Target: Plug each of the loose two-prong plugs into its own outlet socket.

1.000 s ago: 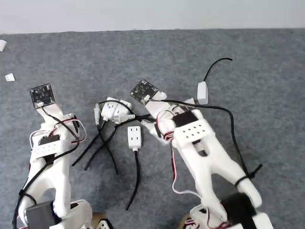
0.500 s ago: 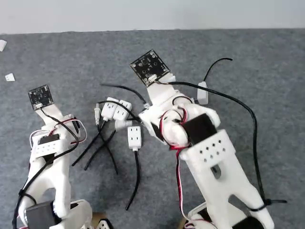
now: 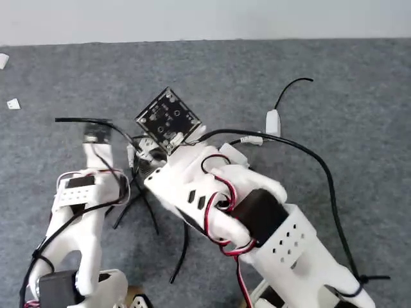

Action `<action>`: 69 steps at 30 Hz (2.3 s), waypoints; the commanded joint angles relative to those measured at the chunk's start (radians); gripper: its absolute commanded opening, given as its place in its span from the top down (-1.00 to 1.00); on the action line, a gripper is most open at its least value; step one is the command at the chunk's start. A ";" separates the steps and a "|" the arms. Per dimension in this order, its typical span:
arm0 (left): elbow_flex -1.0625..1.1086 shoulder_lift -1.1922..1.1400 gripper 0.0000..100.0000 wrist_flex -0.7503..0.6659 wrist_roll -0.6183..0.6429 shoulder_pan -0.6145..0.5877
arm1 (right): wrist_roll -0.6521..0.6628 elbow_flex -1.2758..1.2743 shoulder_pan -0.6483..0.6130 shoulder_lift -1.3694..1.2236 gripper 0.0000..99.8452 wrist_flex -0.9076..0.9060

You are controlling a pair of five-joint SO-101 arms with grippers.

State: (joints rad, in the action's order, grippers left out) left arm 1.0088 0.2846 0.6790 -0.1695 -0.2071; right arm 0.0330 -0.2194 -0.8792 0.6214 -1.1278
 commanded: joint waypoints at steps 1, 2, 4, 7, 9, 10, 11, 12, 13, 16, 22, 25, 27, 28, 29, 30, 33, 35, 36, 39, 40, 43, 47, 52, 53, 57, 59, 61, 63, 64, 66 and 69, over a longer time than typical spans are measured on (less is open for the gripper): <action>-0.019 0.037 0.81 0.025 -0.181 0.041 | -0.012 -0.057 -0.025 0.024 0.98 0.082; -0.016 0.038 0.81 0.025 -0.193 0.048 | -0.012 -0.091 -0.025 0.024 0.98 0.111; -0.018 0.038 0.81 0.041 -0.198 0.051 | -0.006 -0.152 -0.025 0.022 0.98 0.166; -0.010 0.071 0.81 0.058 -0.212 0.051 | -0.003 -0.216 -0.025 0.022 0.98 0.220; 0.031 0.120 0.81 0.054 -0.258 0.051 | -0.003 -0.242 -0.024 0.021 0.98 0.240; 0.053 0.149 0.81 0.052 -0.279 0.052 | -0.003 -0.252 -0.022 0.021 0.98 0.246; 0.074 0.183 0.81 0.051 -0.295 0.052 | -0.003 -0.262 -0.021 0.021 0.98 0.249; 0.099 0.218 0.80 0.041 -0.304 0.057 | 0.005 -0.273 -0.016 0.021 0.98 0.252; 0.131 0.252 0.80 0.028 -0.311 0.064 | 0.011 -0.281 -0.008 0.021 0.98 0.254; 0.213 0.354 0.80 0.002 -0.328 0.092 | 0.014 -0.304 0.018 0.019 0.98 0.266; 0.288 0.473 0.80 -0.003 -0.339 0.106 | 0.017 -0.339 0.035 -0.013 0.98 0.297; 0.292 0.486 0.80 -0.003 -0.341 0.106 | 0.018 -0.338 0.036 -0.082 0.98 0.318; 0.292 0.485 0.80 -0.003 -0.341 0.106 | 0.018 -0.336 0.051 -0.120 0.98 0.338; 0.292 0.485 0.80 -0.003 -0.341 0.106 | 0.025 -0.330 0.056 -0.136 0.98 0.346; 0.292 0.486 0.80 -0.003 -0.341 0.106 | 0.037 -0.318 0.061 -0.153 0.98 0.348; 0.292 0.488 0.80 -0.002 -0.350 0.106 | 0.044 -0.308 0.070 -0.166 0.98 0.344; 0.305 0.493 0.80 -0.003 -0.367 0.110 | 0.058 -0.290 0.079 -0.205 0.98 0.343; 0.308 0.493 0.80 -0.003 -0.368 0.120 | 0.069 -0.287 0.082 -0.220 0.98 0.343; 0.308 0.493 0.80 -0.003 -0.368 0.121 | 0.069 -0.287 0.082 -0.223 0.98 0.343; 0.308 0.493 0.80 -0.003 -0.368 0.121 | 0.069 -0.287 0.082 -0.217 0.98 0.343; 0.306 0.493 0.80 0.000 -0.368 0.121 | 0.069 -0.287 0.082 -0.209 0.98 0.343; 0.300 0.485 0.80 0.002 -0.362 0.121 | 0.069 -0.290 0.099 -0.162 0.98 0.323; 0.292 0.483 0.80 0.003 -0.345 0.121 | 0.068 -0.288 0.094 -0.070 0.98 0.242; 0.288 0.483 0.80 0.003 -0.327 0.118 | 0.066 -0.293 0.024 -0.033 0.98 0.154; 0.286 0.483 0.80 0.003 -0.325 0.117 | 0.063 -0.295 0.018 -0.033 0.98 0.140; 0.286 0.482 0.80 0.003 -0.310 0.115 | 0.058 -0.288 0.048 -0.021 0.98 0.131; 0.286 0.482 0.80 0.003 -0.308 0.115 | 0.040 -0.287 0.099 -0.021 0.98 0.159; 0.286 0.482 0.80 0.003 -0.307 0.115 | 0.040 -0.287 0.127 -0.021 0.98 0.166; 0.285 0.482 0.80 0.002 -0.304 0.115 | 0.043 -0.292 0.116 -0.021 0.98 0.165; 0.285 0.482 0.80 -0.002 -0.298 0.115 | 0.044 -0.293 0.099 -0.021 0.98 0.159; 0.285 0.482 0.80 -0.005 -0.261 0.115 | 0.046 -0.296 0.062 -0.027 0.98 0.151; 0.285 0.482 0.80 -0.005 -0.255 0.115 | 0.046 -0.311 0.031 -0.021 0.98 0.145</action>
State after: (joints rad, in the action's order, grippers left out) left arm 1.3464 0.7403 0.7020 -0.4381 -0.1013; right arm 0.0836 -0.5416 -0.8178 0.5616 -0.9835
